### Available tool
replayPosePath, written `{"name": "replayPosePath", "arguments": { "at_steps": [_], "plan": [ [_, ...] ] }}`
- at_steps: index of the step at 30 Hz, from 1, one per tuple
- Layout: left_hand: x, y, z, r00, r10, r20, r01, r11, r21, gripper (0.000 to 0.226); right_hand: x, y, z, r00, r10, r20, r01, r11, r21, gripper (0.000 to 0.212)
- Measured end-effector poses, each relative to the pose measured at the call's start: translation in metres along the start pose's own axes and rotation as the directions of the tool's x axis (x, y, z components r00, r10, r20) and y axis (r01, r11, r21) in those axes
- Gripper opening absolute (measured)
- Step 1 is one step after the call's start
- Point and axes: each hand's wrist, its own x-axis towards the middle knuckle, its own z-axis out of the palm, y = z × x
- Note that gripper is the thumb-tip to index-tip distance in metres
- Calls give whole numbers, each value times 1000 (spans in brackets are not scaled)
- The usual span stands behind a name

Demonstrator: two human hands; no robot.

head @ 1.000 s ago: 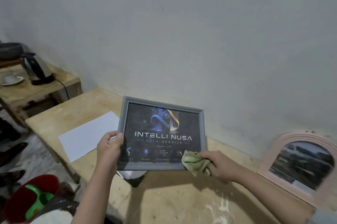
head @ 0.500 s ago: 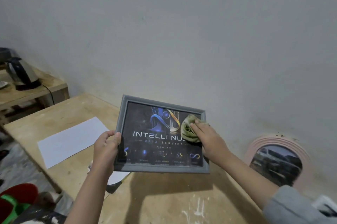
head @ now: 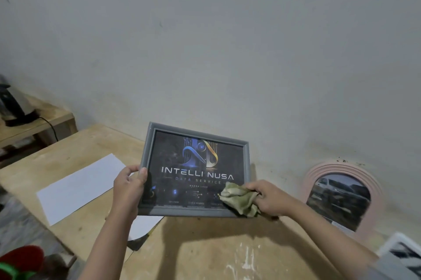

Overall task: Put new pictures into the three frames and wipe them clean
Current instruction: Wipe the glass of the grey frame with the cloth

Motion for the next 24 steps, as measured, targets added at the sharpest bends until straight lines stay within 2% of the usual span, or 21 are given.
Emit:
{"name": "replayPosePath", "arguments": {
  "at_steps": [2,3,5,6,7,9,13,16,19,22,24],
  "plan": [
    [0,-2,5,999,5,37,-6,1000,17,11,7,-14,-11,978,-43,-203,54,997,47,52],
    [-1,-3,9,998,6,63,-8,1000,28,11,13,-22,-16,947,-86,-309,94,995,12,55],
    [-6,-5,17,993,1,119,-5,999,36,4,28,-34,-24,864,-231,-447,177,971,-161,59],
    [-9,-6,22,990,-1,142,-4,999,36,3,35,-37,-25,830,-306,-467,196,942,-271,61],
    [-13,-7,26,987,0,162,-5,999,32,3,42,-36,-25,817,-360,-451,195,908,-372,63],
    [-19,-7,32,983,-25,183,25,1000,0,9,50,-30,-20,842,-395,-368,172,842,-511,68],
    [-22,-5,28,975,-119,188,144,982,-126,11,39,-13,2,853,-427,-301,188,788,-586,78],
    [-19,-5,20,979,-116,166,134,985,-105,19,19,-9,22,853,-449,-266,245,795,-555,72],
    [-15,-6,17,983,-123,139,137,986,-96,22,-1,-5,38,867,-451,-213,300,813,-499,74],
    [-12,-8,15,986,-127,103,140,982,-127,21,-15,-6,50,921,-358,-154,288,892,-349,74],
    [-10,-11,14,988,-135,71,144,979,-145,21,-22,-18,41,963,-263,-51,245,942,-231,67]
  ]
}}
